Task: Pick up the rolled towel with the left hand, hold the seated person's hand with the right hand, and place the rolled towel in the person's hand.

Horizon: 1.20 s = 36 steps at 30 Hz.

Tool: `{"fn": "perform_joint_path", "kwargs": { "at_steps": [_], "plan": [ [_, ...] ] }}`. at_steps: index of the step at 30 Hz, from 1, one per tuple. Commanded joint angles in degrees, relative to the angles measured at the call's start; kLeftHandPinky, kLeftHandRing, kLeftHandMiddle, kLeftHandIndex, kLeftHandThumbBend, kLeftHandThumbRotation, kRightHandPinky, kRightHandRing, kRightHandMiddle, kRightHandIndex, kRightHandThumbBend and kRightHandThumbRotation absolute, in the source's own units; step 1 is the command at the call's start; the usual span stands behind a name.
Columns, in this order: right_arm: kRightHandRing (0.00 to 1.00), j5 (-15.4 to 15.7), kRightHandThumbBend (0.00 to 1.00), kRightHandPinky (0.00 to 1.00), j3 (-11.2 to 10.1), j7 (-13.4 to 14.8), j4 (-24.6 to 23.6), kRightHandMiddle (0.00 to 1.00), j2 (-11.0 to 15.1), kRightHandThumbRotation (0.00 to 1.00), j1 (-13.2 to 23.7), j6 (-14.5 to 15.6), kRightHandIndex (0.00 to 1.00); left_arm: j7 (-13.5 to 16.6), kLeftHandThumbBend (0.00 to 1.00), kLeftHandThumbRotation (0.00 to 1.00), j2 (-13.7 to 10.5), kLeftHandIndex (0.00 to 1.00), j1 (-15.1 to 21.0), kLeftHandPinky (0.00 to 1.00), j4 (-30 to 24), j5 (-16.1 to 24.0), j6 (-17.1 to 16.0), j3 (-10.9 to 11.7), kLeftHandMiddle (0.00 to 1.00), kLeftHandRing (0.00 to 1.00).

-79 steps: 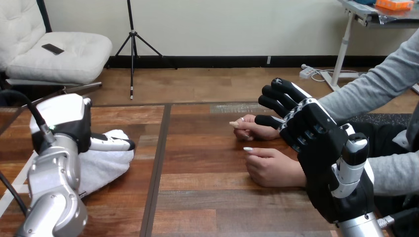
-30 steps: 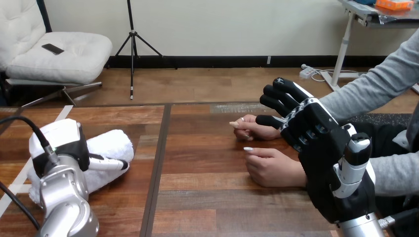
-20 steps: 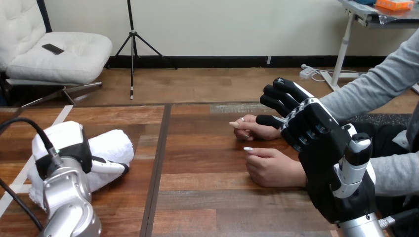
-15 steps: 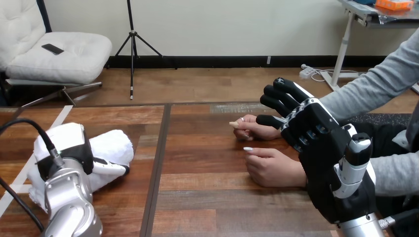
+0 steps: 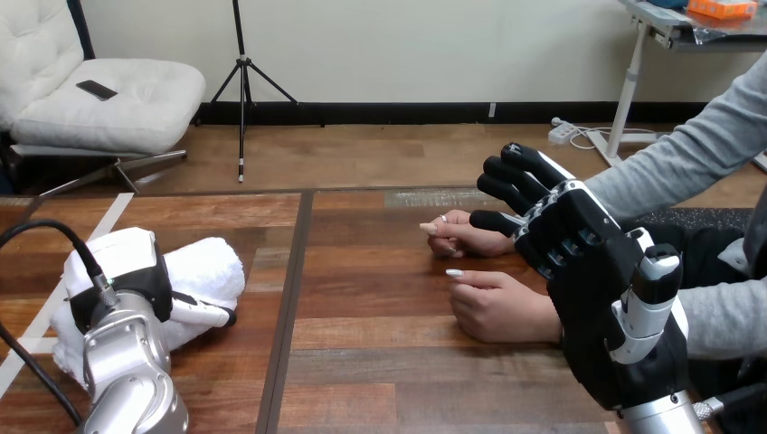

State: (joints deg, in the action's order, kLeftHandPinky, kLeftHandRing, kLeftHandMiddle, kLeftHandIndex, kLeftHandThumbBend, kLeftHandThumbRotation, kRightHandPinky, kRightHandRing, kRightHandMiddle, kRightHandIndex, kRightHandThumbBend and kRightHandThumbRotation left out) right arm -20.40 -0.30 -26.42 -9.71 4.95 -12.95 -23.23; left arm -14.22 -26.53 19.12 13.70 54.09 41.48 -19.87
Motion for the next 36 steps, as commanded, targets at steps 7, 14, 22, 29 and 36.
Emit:
{"fn": "perform_joint_path", "kwargs": {
  "at_steps": [7, 14, 22, 29, 36],
  "plan": [
    [0.88, -1.0, 1.00, 0.78, -0.5, -0.1, -3.3, 0.86, 0.6, 1.00, 2.0, -0.5, 0.85, 1.3, 1.00, 0.48, 0.5, 0.96, 1.9, 1.00, 0.9, -0.7, -1.4, -0.5, 0.99, 1.00],
    [0.88, -1.1, 1.00, 0.78, -0.6, -0.2, -3.9, 0.86, 0.8, 1.00, 1.8, -0.4, 0.85, 1.1, 1.00, 0.49, 0.9, 0.96, 2.1, 1.00, 1.0, -1.5, -1.7, -0.4, 0.99, 1.00],
    [0.87, -1.1, 1.00, 0.77, -0.5, -0.3, -4.5, 0.86, 0.7, 1.00, 1.6, -0.9, 0.84, 1.6, 1.00, 0.47, 1.2, 0.96, 2.2, 1.00, 1.5, -3.0, -2.6, 0.0, 0.99, 1.00],
    [0.86, -1.1, 1.00, 0.75, -0.5, -0.4, -5.5, 0.86, 0.9, 1.00, 1.2, -0.8, 0.84, 0.9, 0.99, 0.44, 1.3, 0.95, 2.6, 1.00, 2.0, -5.0, -3.4, 0.5, 0.97, 0.98],
    [0.86, -1.3, 1.00, 0.73, -0.6, -0.4, -6.2, 0.86, 1.0, 1.00, 0.9, -1.0, 0.83, 0.2, 0.98, 0.43, 1.3, 0.95, 3.0, 0.99, 2.3, -6.7, -3.5, 0.8, 0.97, 0.98]
  ]
}}
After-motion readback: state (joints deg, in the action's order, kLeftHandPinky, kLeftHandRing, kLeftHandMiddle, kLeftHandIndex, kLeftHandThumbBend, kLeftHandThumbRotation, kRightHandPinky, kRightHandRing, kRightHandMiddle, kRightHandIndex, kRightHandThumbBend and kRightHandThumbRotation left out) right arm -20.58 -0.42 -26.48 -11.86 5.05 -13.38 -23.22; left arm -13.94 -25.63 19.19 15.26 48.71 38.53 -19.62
